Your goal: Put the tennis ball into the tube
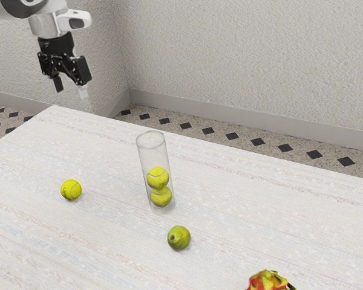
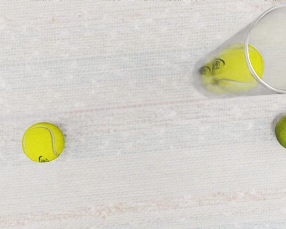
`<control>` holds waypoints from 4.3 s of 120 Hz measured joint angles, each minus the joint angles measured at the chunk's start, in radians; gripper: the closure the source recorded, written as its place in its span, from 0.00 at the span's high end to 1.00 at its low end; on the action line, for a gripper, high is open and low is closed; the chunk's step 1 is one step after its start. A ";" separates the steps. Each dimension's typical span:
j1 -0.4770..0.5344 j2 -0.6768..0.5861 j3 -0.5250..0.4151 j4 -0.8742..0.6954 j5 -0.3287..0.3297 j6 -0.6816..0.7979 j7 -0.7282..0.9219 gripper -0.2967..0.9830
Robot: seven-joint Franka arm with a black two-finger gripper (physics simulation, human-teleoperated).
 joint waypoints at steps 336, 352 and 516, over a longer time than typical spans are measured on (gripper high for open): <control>-0.089 0.002 0.229 -0.584 -0.194 0.686 0.595 0.51; -0.111 -0.052 0.226 -0.558 -0.211 0.619 0.596 0.50; -0.281 0.239 0.103 -0.028 -0.214 0.303 0.542 0.46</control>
